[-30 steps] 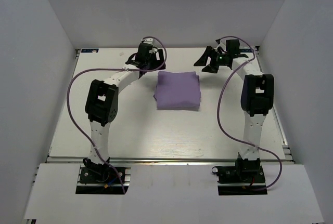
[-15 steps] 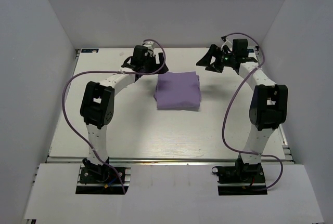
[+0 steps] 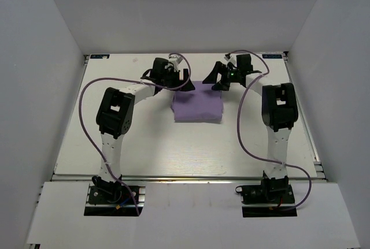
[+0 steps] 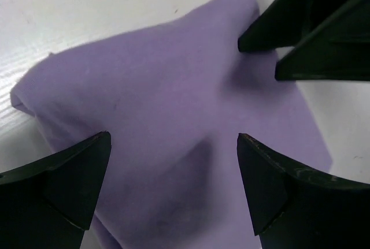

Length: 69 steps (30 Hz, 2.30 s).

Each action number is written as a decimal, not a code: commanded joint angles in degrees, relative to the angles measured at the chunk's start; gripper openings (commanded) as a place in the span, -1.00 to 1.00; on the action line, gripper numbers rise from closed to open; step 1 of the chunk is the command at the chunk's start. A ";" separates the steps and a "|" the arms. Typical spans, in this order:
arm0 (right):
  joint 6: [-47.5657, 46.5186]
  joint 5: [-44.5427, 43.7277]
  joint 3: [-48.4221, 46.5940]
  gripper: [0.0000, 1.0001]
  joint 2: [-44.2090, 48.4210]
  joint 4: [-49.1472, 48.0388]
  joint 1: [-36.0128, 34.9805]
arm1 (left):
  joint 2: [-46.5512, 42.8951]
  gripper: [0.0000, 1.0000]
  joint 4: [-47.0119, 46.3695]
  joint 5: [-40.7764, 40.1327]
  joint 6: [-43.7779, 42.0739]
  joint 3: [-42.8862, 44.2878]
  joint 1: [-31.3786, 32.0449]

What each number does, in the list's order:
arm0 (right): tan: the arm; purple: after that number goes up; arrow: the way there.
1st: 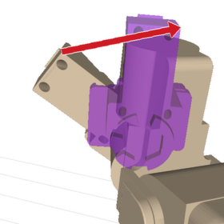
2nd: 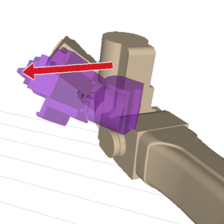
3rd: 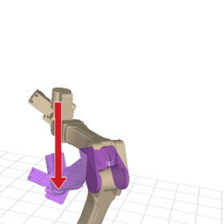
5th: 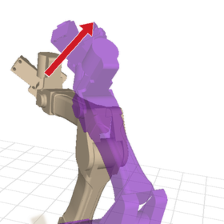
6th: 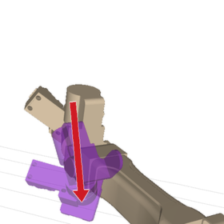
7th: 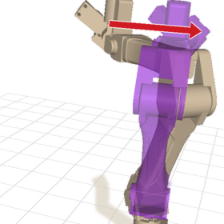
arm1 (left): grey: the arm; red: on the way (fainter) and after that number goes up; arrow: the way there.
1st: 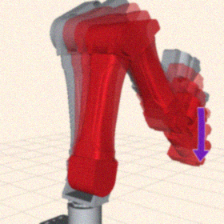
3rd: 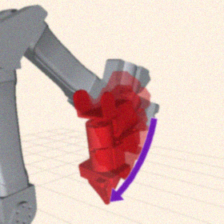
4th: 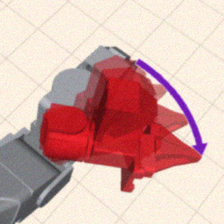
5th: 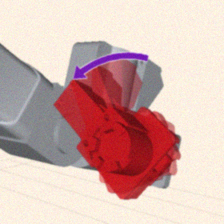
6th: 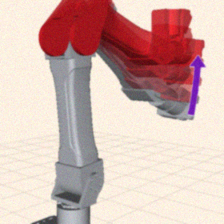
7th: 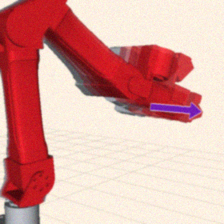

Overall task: Fold and stack the t-shirts
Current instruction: Smooth out wrinkles on the folded tshirt, then put the neatly folded tshirt into the corner of the board with the left arm

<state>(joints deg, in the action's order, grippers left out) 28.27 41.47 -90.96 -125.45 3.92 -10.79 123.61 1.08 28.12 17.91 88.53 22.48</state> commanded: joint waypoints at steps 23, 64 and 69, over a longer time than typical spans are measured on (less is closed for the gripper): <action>-3.83 -5.35 6.39 0.81 9.50 -1.99 3.93 | -6.26 0.99 6.22 -3.32 -4.56 1.66 0.02; -9.64 -23.37 45.87 0.81 53.11 2.49 4.55 | -3.64 -1.00 16.82 -22.37 -2.77 -5.13 4.42; -10.08 -24.60 46.22 0.81 53.90 2.93 4.72 | -8.03 -1.00 24.04 -33.20 -11.57 -2.32 1.96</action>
<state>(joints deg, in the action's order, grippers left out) 19.70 18.37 -45.17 -73.43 6.98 -6.46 120.25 16.49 6.00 14.28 83.64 26.98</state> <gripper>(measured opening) 0.904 0.069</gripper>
